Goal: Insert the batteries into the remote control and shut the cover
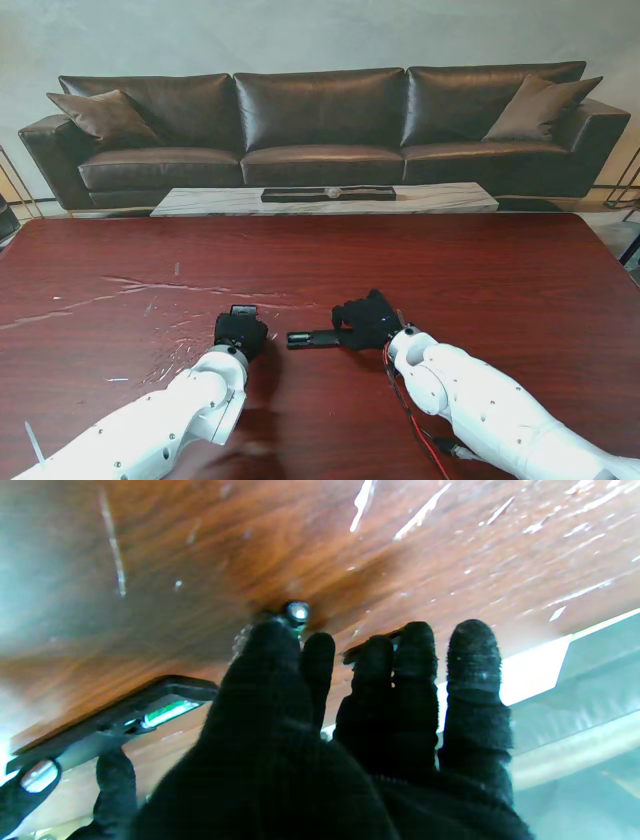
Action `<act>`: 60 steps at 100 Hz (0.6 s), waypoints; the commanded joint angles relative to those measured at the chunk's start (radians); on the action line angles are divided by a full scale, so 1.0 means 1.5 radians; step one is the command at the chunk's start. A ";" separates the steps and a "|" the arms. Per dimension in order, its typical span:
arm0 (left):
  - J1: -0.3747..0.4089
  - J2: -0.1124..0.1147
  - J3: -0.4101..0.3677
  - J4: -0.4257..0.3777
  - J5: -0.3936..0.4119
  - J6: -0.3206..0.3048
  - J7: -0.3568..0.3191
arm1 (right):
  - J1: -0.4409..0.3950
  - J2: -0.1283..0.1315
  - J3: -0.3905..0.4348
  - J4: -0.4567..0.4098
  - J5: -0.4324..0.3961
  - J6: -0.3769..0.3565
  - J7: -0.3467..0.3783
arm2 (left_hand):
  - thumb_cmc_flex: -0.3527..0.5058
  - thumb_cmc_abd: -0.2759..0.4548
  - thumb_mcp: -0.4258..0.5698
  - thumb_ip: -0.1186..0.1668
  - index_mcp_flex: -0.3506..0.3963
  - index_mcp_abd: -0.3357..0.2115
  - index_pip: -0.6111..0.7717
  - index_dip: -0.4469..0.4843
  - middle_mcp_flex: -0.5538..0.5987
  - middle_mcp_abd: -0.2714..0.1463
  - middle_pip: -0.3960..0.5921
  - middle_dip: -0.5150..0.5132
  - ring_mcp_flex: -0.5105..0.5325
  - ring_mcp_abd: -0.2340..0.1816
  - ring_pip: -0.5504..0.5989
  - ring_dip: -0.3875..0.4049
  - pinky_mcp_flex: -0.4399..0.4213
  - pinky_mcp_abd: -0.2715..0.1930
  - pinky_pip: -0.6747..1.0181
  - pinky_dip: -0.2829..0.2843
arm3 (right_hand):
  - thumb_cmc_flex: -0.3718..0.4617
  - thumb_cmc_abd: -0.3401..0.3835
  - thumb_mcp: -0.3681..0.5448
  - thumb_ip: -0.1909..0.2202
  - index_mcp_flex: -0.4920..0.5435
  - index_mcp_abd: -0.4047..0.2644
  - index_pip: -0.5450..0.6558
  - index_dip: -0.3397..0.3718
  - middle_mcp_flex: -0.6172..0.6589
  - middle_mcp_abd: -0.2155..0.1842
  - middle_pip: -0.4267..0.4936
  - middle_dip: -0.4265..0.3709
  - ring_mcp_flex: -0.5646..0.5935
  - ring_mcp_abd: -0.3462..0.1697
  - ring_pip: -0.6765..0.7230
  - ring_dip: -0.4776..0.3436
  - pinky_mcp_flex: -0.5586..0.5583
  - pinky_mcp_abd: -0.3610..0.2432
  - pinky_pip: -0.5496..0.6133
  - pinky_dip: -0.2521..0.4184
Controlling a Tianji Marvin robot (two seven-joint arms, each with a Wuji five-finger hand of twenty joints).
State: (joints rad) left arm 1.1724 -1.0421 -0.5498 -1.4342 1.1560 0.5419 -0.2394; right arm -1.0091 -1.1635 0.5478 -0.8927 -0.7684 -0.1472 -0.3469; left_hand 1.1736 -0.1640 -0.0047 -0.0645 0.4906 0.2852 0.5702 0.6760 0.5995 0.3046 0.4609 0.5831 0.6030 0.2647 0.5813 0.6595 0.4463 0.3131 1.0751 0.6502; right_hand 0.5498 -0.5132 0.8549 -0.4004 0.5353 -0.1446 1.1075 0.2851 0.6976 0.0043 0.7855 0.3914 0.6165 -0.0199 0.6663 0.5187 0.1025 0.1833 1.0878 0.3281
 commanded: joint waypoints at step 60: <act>-0.034 0.002 0.052 0.030 -0.046 0.002 -0.007 | -0.016 0.000 -0.007 0.015 -0.003 -0.003 0.008 | 0.078 -0.091 0.043 0.028 0.002 -0.048 0.138 -0.038 0.092 -0.030 0.008 0.110 0.083 -0.032 0.038 0.002 0.073 -0.015 0.032 -0.034 | 0.028 0.013 0.001 0.025 0.025 -0.025 0.025 0.001 0.012 0.001 0.000 0.004 0.045 -0.001 -0.014 -0.012 -0.010 0.008 0.013 0.013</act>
State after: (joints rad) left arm 1.1227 -1.0390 -0.4847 -1.4108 1.1041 0.5435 -0.2295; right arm -1.0088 -1.1636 0.5482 -0.8899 -0.7684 -0.1485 -0.3491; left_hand 1.2528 -0.2045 0.0898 -0.0478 0.4683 0.2639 0.7590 0.6344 0.7106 0.2662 0.4822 0.7212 0.7177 0.2292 0.6206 0.6596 0.5500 0.2881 1.1021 0.6152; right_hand 0.5507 -0.4956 0.8549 -0.3905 0.5353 -0.1446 1.1076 0.2851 0.6976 0.0037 0.7855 0.3914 0.6165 -0.0289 0.6663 0.5187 0.1022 0.1833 1.0878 0.3281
